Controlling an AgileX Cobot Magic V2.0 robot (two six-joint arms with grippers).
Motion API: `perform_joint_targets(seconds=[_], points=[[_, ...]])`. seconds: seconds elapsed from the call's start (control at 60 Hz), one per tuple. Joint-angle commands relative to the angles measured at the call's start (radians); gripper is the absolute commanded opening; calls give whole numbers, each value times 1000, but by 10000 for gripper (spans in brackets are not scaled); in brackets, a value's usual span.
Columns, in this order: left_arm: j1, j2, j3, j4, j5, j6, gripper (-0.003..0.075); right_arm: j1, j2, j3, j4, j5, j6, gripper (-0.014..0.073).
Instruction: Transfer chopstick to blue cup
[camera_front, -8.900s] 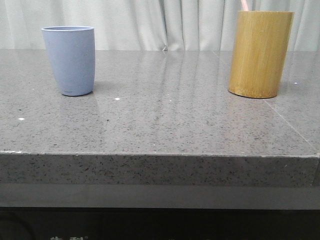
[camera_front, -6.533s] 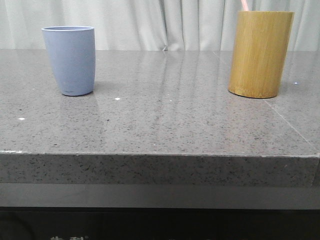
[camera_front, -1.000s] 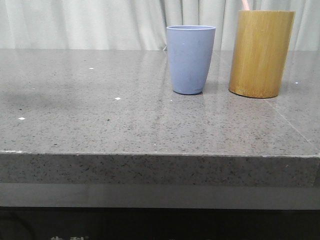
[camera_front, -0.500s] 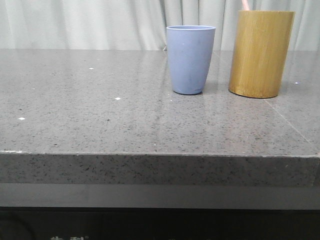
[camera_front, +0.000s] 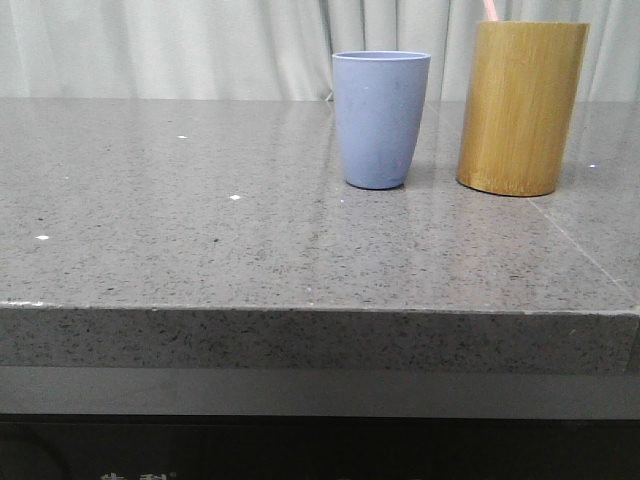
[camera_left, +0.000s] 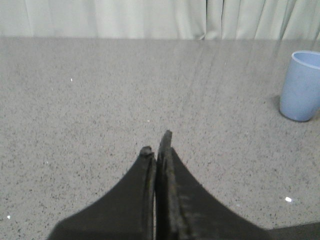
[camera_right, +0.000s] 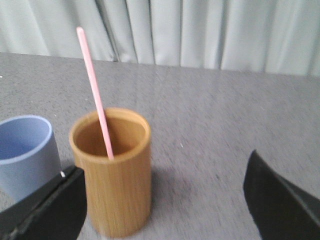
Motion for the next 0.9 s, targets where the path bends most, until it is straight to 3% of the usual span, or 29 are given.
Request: perform_joint_targets(seconds=[0.0, 0.35, 0.617, 0.717, 0.883], points=[[0, -20, -15, -15, -91, -8, -19, 46, 107, -125, -44, -114, -5, 643], [0, -25, -14, -15, -89, -8, -19, 147, 501, -503, -49, -122, -5, 643], [0, -25, -14, -15, -89, -8, -19, 146, 682, -640, -56, -115, -5, 640], [0, -25, -14, -15, -89, -8, -19, 146, 691, -645, -67, -112, -5, 535], [0, -25, -14, -15, -89, -8, -19, 146, 689, -645, -68, -112, -5, 223]])
